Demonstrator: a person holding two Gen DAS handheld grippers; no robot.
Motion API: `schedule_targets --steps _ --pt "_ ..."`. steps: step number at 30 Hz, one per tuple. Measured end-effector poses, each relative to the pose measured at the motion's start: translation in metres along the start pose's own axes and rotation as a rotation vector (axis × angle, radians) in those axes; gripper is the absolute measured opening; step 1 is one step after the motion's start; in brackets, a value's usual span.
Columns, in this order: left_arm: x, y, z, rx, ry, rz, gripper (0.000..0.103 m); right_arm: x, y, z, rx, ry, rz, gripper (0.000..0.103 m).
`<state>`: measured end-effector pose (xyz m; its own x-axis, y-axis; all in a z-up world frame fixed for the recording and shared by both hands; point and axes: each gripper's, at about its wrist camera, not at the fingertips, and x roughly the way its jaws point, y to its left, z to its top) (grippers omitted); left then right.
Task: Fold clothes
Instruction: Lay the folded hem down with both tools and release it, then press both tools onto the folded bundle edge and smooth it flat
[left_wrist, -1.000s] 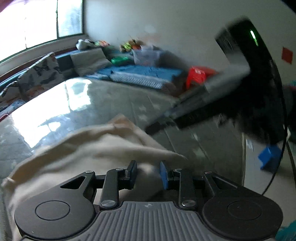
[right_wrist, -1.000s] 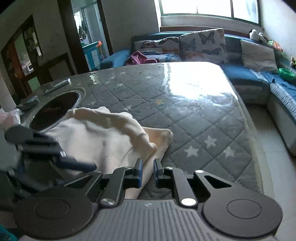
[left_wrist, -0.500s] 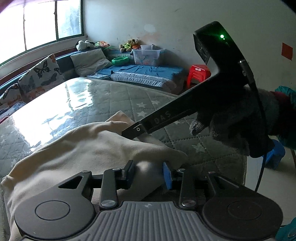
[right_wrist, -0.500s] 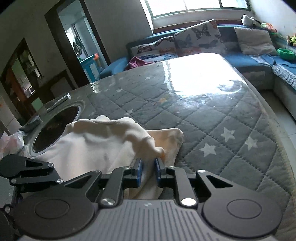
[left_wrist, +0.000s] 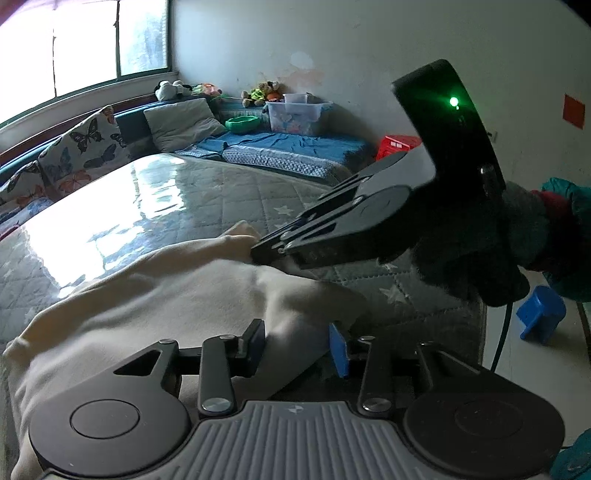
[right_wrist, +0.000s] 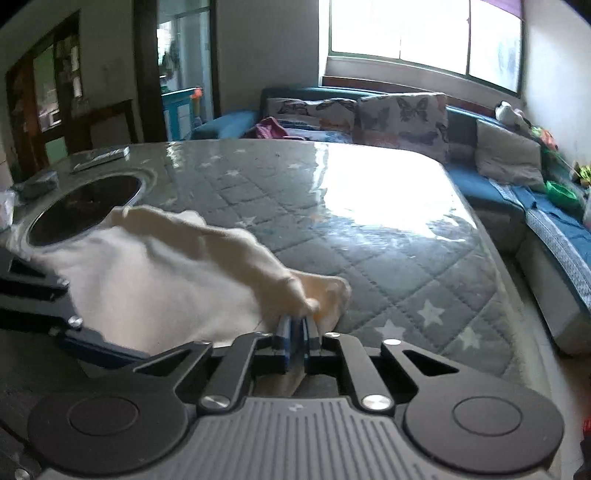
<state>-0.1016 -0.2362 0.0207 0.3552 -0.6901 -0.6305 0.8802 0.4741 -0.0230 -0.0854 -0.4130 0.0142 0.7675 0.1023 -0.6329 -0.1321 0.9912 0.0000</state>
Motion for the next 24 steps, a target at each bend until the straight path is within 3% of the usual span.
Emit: schedule_targets --steps 4,8,11,15,19,24 --pt "-0.024 0.014 -0.005 -0.055 -0.024 0.028 0.042 -0.020 0.007 0.007 -0.016 -0.034 0.004 0.009" --pt "-0.050 0.040 -0.014 -0.133 -0.043 0.106 0.042 -0.037 0.027 0.006 -0.039 -0.069 0.102 0.009" --pt "-0.062 0.061 -0.021 -0.201 -0.047 0.178 0.042 -0.036 0.038 0.002 -0.040 -0.062 0.153 0.009" --pt "-0.065 0.094 -0.037 -0.305 -0.018 0.265 0.042 -0.021 0.042 -0.010 -0.047 -0.018 0.139 0.010" --pt "-0.072 0.111 -0.051 -0.414 -0.028 0.233 0.042 -0.017 0.040 -0.017 -0.047 -0.001 0.128 0.011" --pt "-0.072 0.106 -0.053 -0.429 -0.042 0.223 0.048 -0.019 0.044 -0.018 -0.117 0.021 0.093 0.011"
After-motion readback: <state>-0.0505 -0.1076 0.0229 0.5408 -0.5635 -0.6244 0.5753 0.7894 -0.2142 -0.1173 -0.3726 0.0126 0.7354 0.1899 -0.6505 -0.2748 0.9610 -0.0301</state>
